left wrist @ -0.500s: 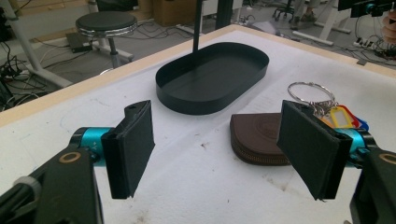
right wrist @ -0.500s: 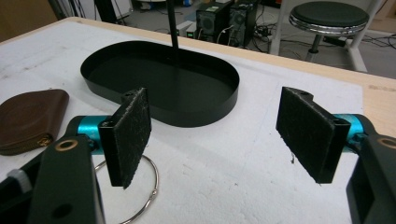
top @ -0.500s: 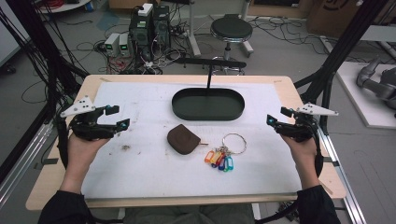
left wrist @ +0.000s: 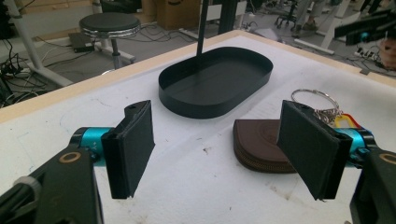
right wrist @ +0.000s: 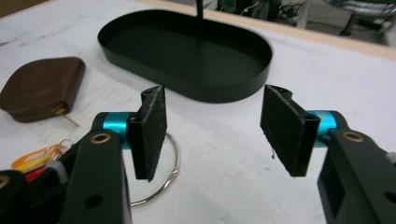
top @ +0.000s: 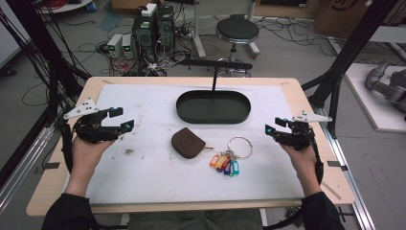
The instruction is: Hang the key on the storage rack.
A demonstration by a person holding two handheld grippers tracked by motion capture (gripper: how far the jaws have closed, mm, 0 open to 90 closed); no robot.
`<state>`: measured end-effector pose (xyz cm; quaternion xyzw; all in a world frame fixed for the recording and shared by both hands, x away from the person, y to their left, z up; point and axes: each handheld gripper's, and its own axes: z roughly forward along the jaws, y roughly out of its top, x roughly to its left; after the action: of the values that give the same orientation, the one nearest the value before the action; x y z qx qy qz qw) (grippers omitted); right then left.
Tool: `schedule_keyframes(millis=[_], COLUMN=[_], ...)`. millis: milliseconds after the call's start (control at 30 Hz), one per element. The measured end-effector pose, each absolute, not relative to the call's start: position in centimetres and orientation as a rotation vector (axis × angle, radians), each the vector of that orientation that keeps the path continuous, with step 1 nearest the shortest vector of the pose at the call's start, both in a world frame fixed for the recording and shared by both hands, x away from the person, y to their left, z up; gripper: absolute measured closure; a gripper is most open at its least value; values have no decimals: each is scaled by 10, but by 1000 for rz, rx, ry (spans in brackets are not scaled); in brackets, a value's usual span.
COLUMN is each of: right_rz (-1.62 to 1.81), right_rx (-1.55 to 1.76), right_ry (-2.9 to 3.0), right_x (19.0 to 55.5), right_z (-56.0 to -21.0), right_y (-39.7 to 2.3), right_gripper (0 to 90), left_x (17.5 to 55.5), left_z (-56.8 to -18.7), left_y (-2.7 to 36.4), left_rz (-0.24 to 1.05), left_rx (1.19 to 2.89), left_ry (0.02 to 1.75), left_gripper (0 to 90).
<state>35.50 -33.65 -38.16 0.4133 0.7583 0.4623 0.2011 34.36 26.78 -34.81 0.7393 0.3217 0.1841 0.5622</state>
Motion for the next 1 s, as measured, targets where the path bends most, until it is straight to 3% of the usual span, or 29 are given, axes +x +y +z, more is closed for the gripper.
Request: schedule_keyframes(millis=[133,567,733,833,1000], right_rz=[1251,931,880,886,931], right_rx=[1195,1266,1228,1212,1277], right_ry=[2199,2370,2343,2351,2350], right_x=[355,369,367,365,366], right_z=[-401,-440,-442,-441,-442], right_y=[-322,-284,-278,-275,-278], right_gripper=[542,634,677,788,830], left_x=[345,340,340,340,339], left_z=[-349,-347,-349,-350,-349], left_y=[269,272,273,272,271], left_rz=[423,413,416,413,411], left_rx=[1733,1723,1725,1725,1726], left_ry=[763,755,770,771,769], left_gripper=[273,273,273,273,273])
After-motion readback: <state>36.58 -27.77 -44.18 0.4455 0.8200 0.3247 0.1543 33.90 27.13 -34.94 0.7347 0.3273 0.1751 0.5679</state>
